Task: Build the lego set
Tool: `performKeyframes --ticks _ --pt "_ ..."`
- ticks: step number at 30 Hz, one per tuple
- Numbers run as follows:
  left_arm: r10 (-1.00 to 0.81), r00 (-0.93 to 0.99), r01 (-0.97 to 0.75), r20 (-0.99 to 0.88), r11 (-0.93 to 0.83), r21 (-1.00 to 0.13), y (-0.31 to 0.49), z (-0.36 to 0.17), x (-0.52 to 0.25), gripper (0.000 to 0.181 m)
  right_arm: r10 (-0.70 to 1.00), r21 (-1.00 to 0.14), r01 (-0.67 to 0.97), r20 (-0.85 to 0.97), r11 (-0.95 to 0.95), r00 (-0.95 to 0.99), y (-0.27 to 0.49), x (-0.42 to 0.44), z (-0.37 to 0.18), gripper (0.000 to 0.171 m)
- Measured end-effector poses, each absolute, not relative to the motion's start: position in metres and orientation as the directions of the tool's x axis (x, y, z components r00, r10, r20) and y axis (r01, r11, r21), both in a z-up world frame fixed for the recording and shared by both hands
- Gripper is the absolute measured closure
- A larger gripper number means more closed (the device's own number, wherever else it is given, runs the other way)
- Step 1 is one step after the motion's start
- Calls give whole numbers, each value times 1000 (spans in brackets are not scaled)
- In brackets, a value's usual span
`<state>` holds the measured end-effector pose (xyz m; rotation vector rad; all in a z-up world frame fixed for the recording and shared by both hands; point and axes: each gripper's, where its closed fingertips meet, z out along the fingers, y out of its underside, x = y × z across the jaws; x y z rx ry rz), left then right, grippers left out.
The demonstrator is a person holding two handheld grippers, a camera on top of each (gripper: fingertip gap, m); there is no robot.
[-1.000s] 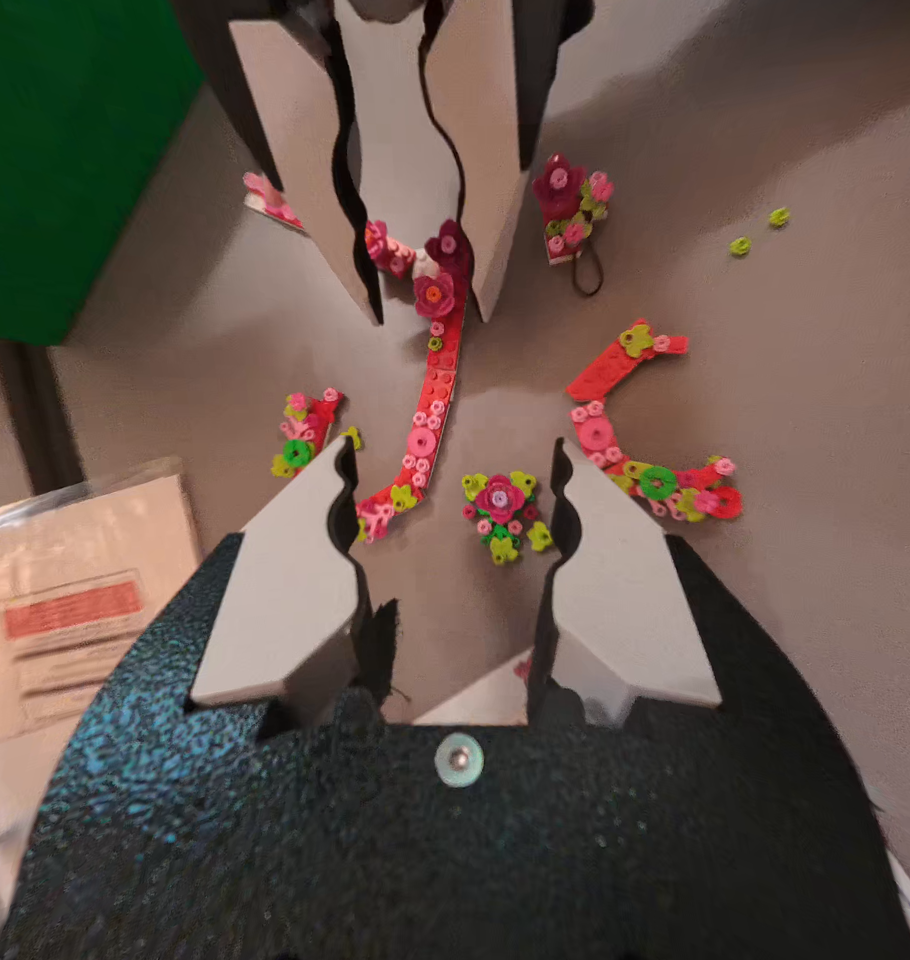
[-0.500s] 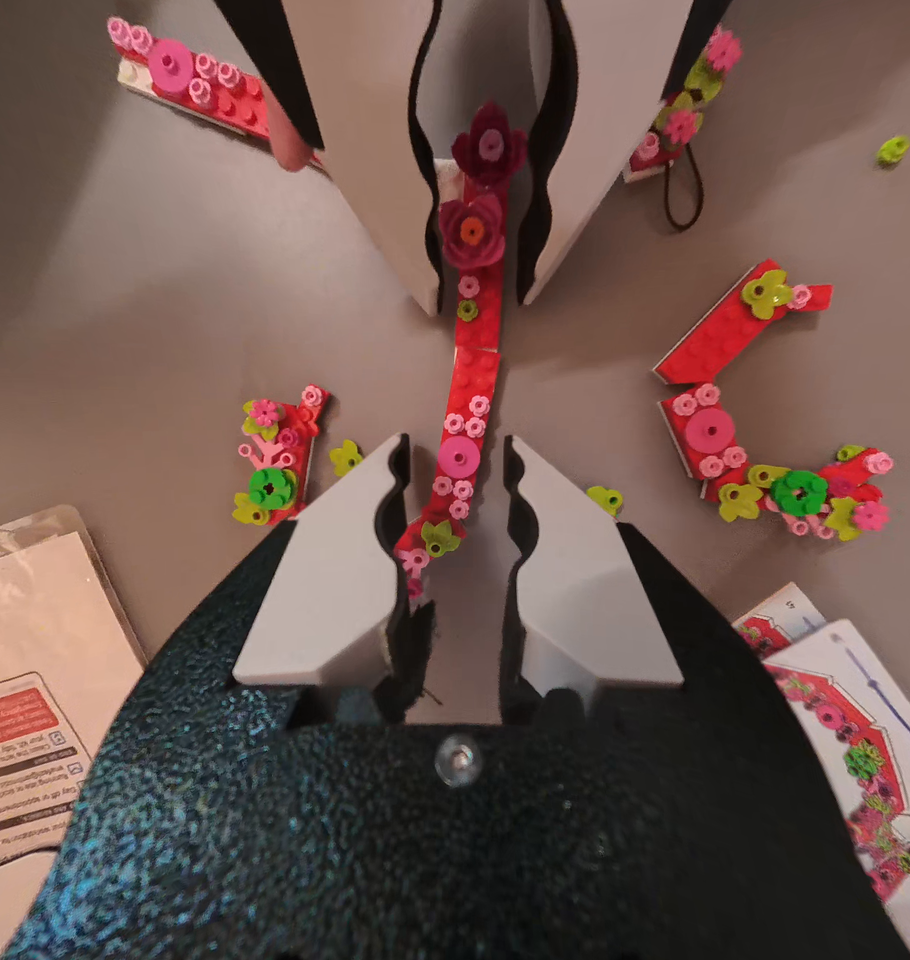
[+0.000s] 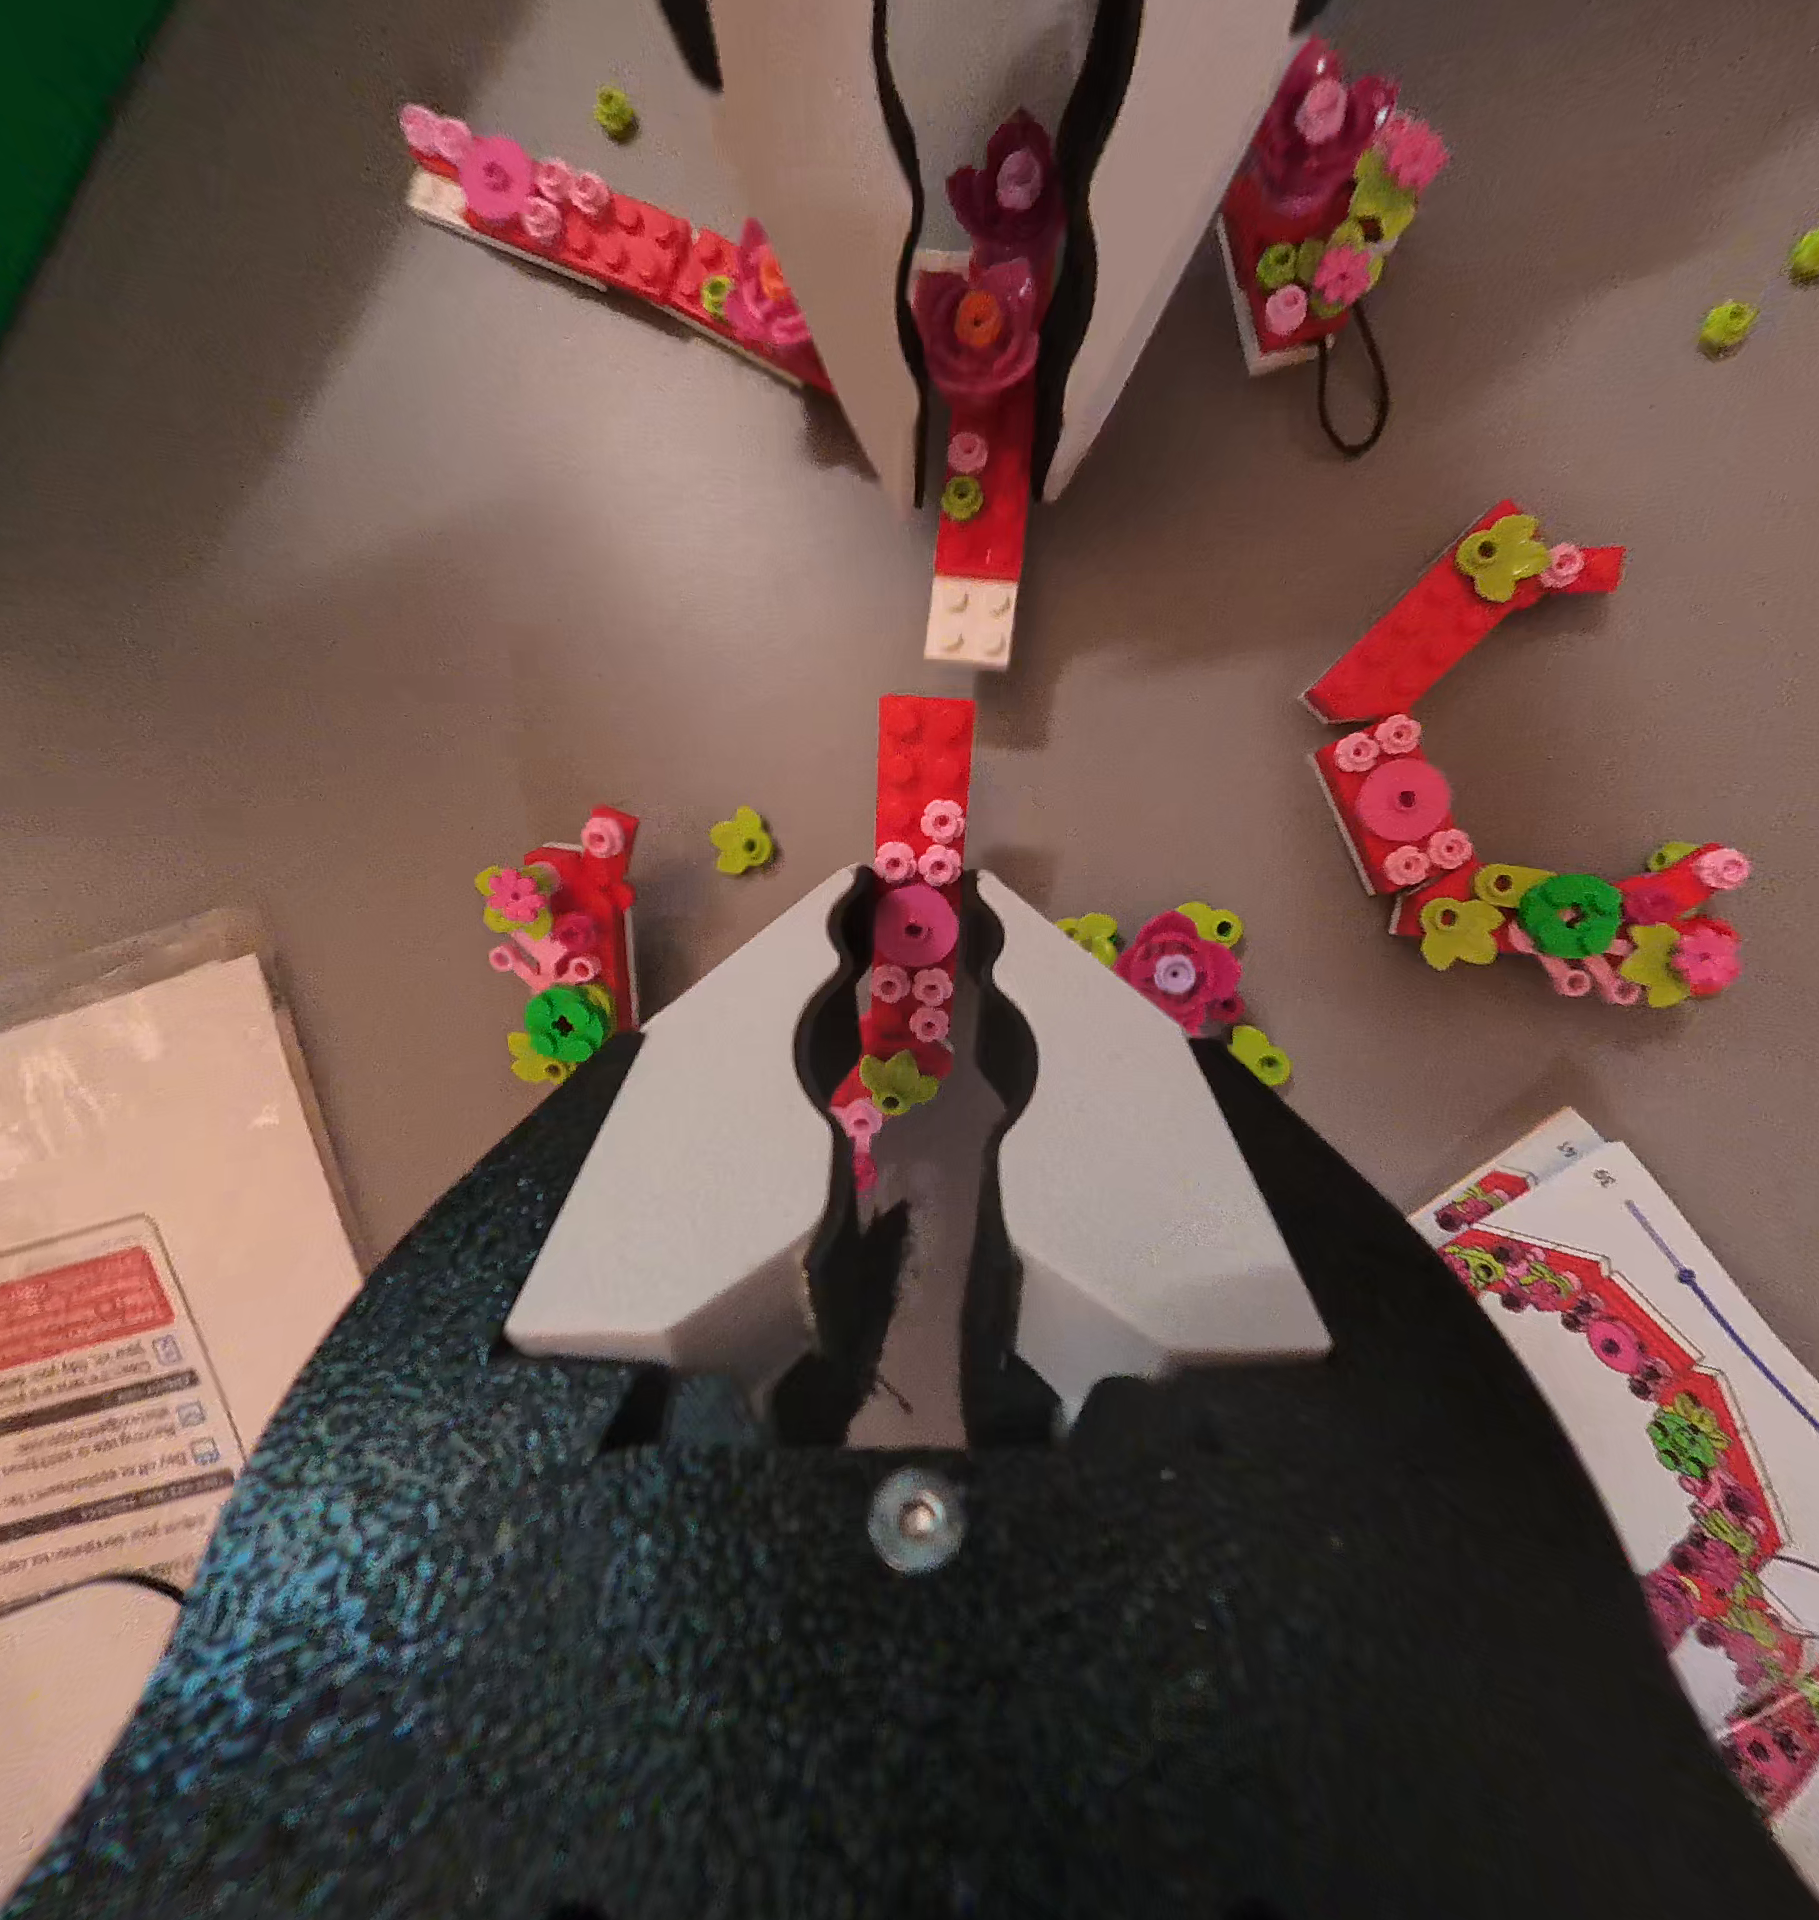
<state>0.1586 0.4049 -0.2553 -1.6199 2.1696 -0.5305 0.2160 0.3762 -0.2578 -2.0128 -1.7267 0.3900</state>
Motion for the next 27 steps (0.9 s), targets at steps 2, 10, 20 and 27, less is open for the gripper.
performKeyframes --ticks 2,10,20,27 --pt "-969 -237 -806 -70 237 -542 408 -249 155 168 978 -532 837 75 -127 196 378 221 -254 152" --pt "-971 -234 -811 -51 224 -541 404 -257 156 167 983 -522 844 49 -125 176 376 215 -260 152" --pt "-964 -266 -841 -5 235 -487 394 -274 167 168 990 -491 867 62 -80 126 374 202 -274 151" --pt "-962 -273 -844 24 228 -485 389 -273 168 168 988 -490 868 76 -80 134 376 202 -275 152"
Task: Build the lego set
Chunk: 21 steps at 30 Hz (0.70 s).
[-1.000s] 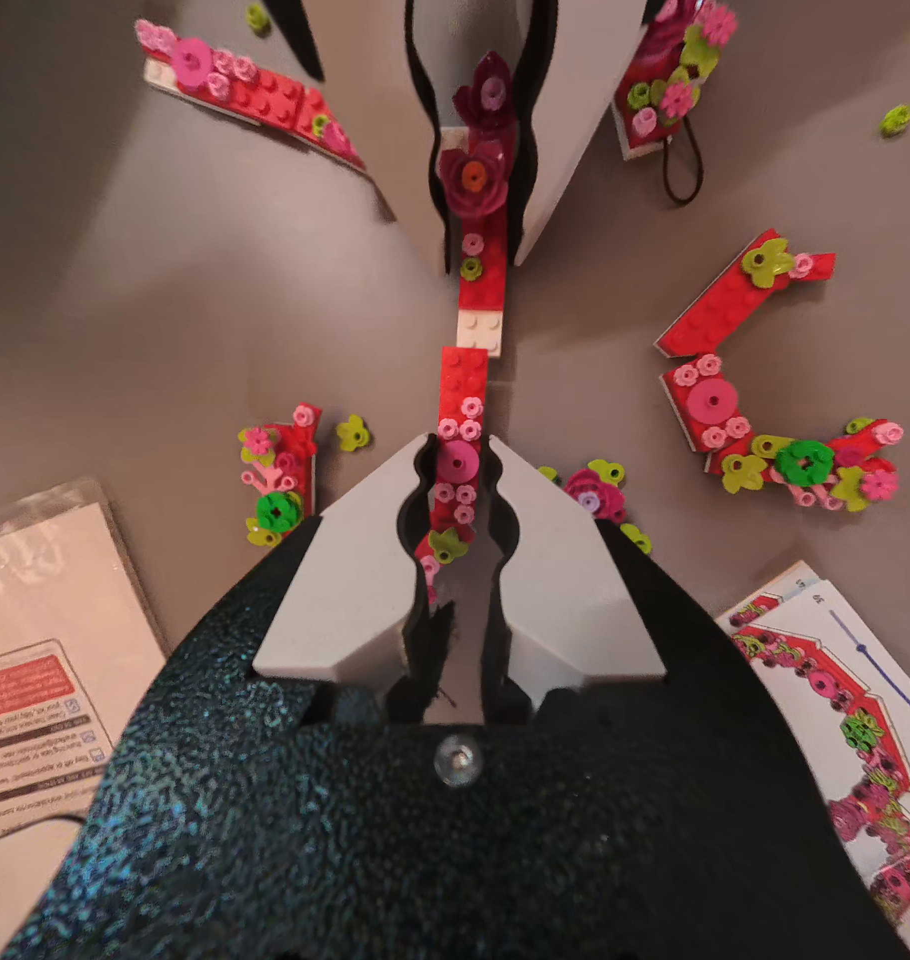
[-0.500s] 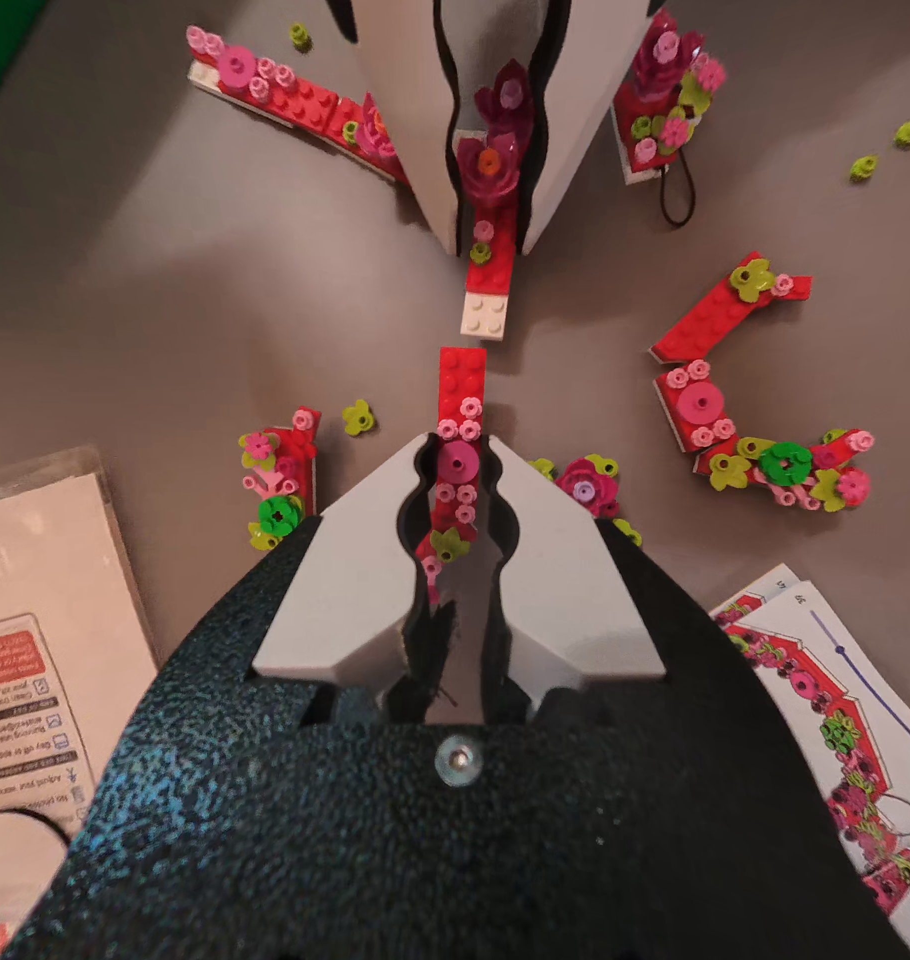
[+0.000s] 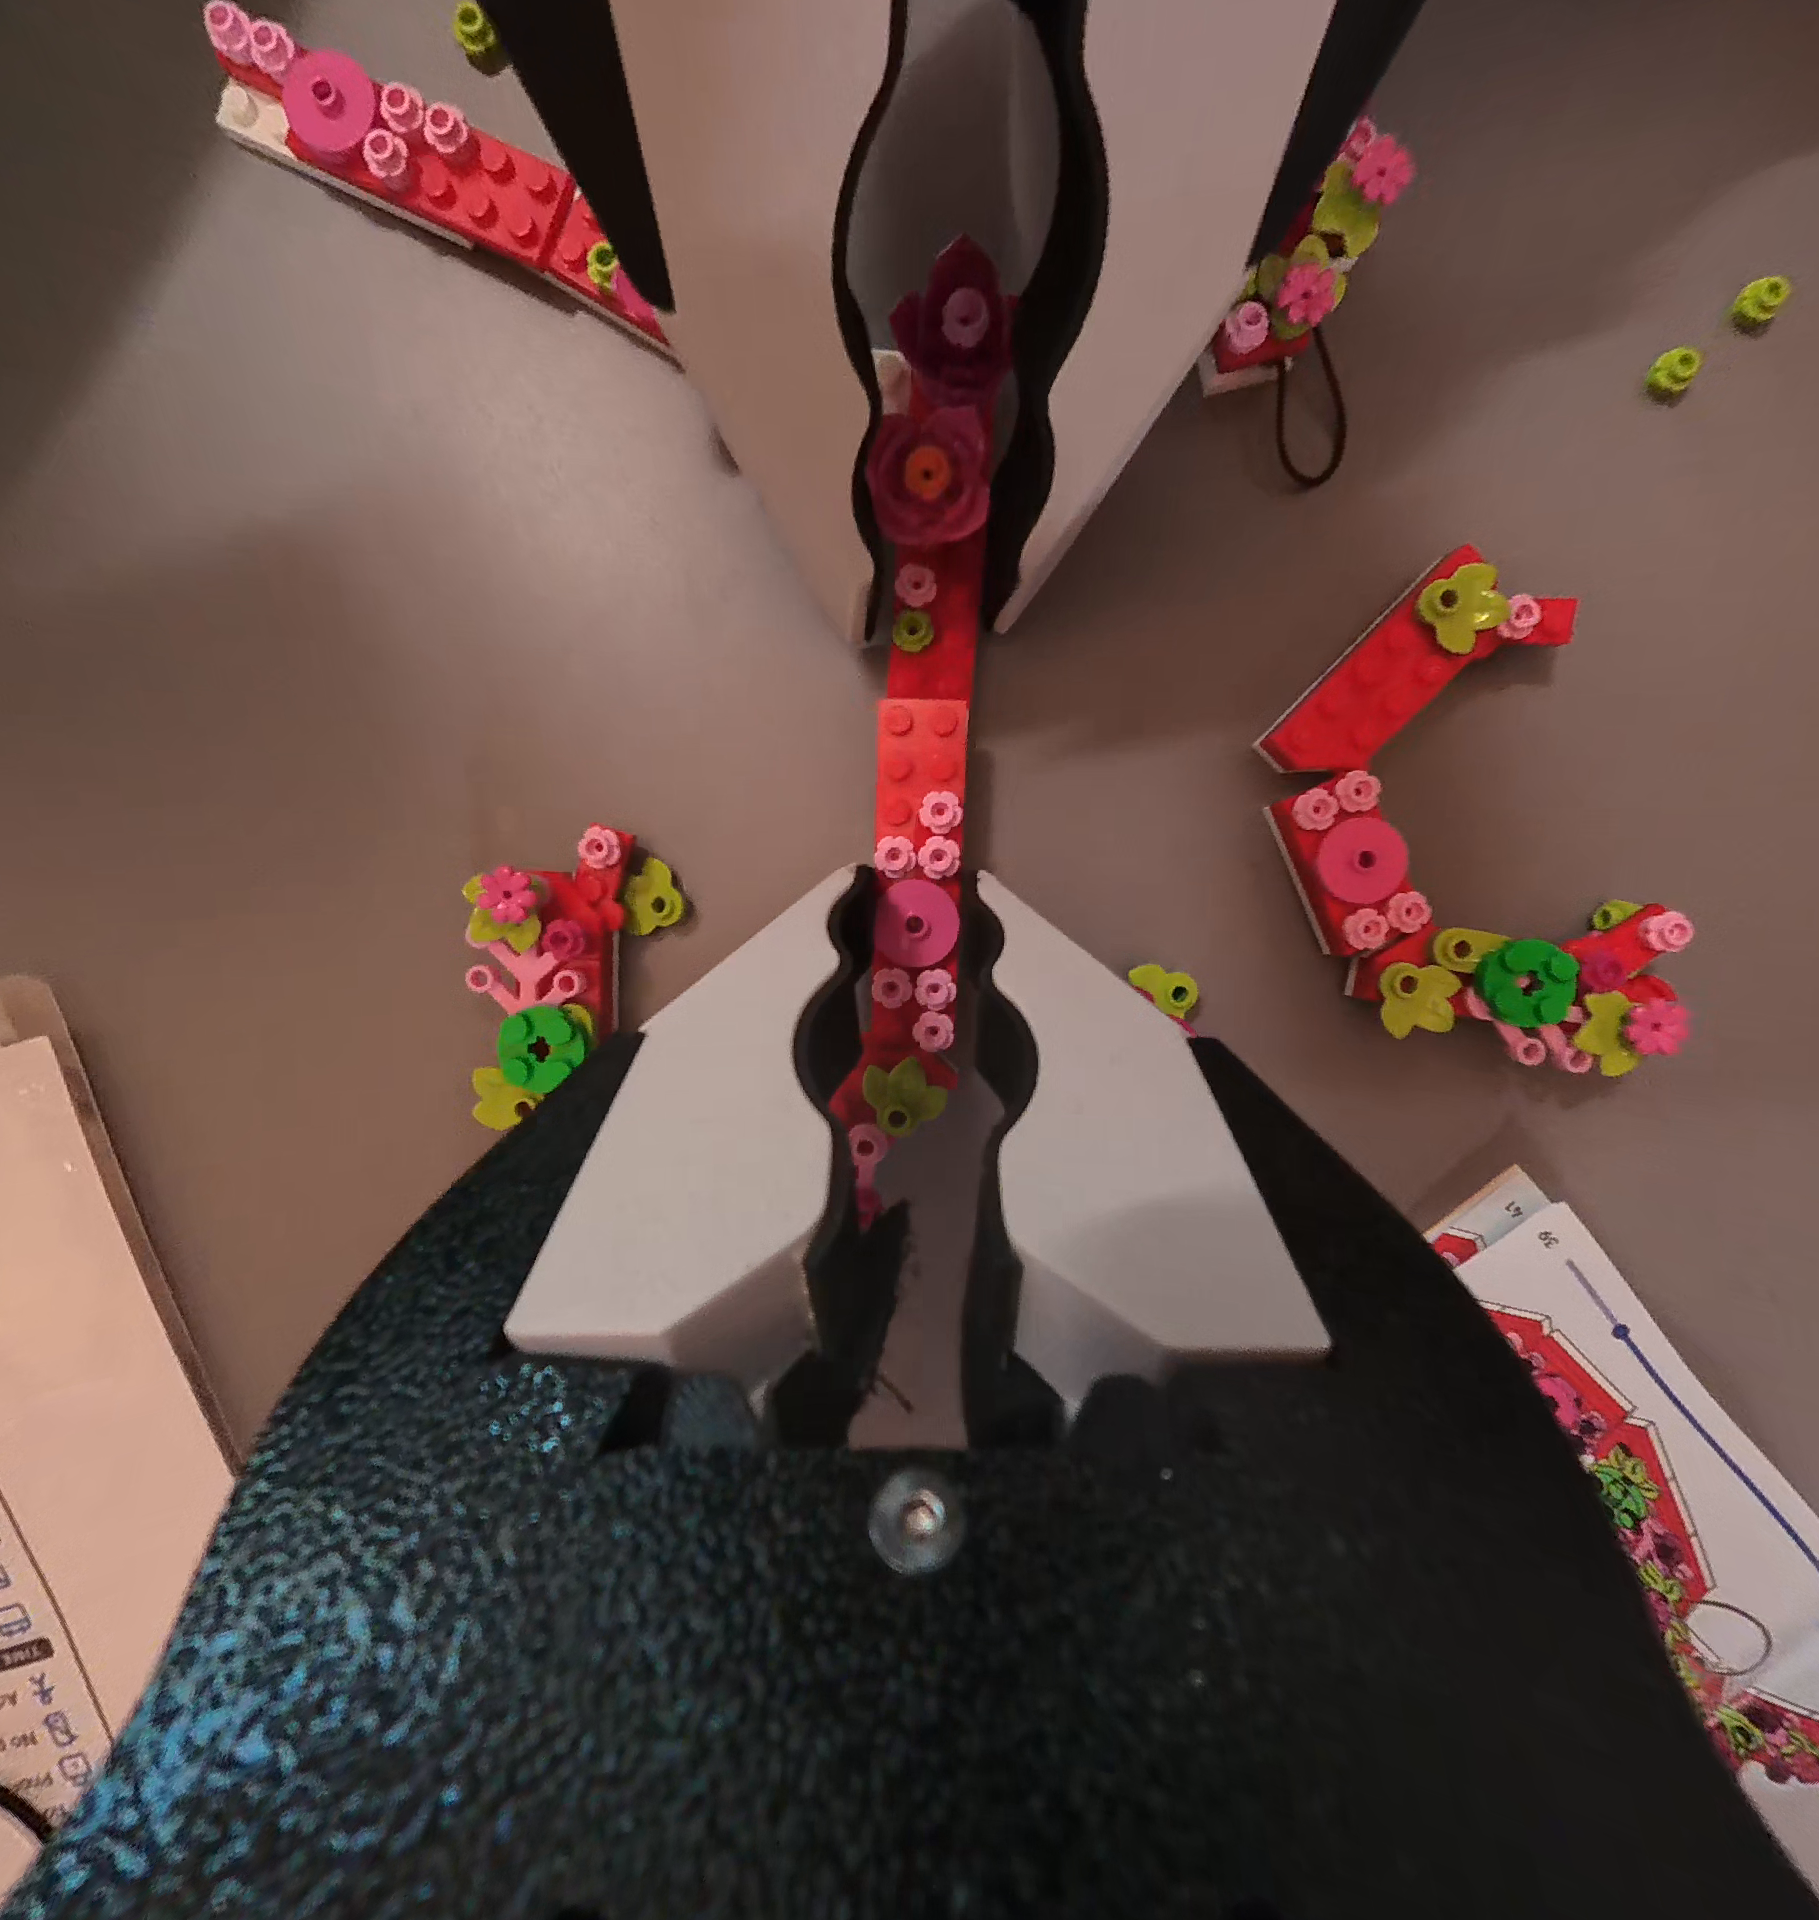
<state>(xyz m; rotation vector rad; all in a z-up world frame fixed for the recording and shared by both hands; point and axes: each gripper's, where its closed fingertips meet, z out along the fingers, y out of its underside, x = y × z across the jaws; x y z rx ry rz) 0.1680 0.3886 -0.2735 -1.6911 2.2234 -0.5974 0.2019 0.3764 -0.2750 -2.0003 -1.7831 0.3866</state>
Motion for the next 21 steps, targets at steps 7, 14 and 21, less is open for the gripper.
performKeyframes --ticks 7,14,21 --pt "-970 -238 -845 51 181 -504 385 -272 169 165 985 -539 839 93 -71 143 378 198 -265 145" --pt "-992 -122 -690 -30 107 -716 376 -201 154 139 959 -682 731 189 -29 213 383 207 -211 135" --pt "-861 402 -305 -313 196 -932 354 -77 50 116 746 -810 529 512 254 425 396 231 -96 130"
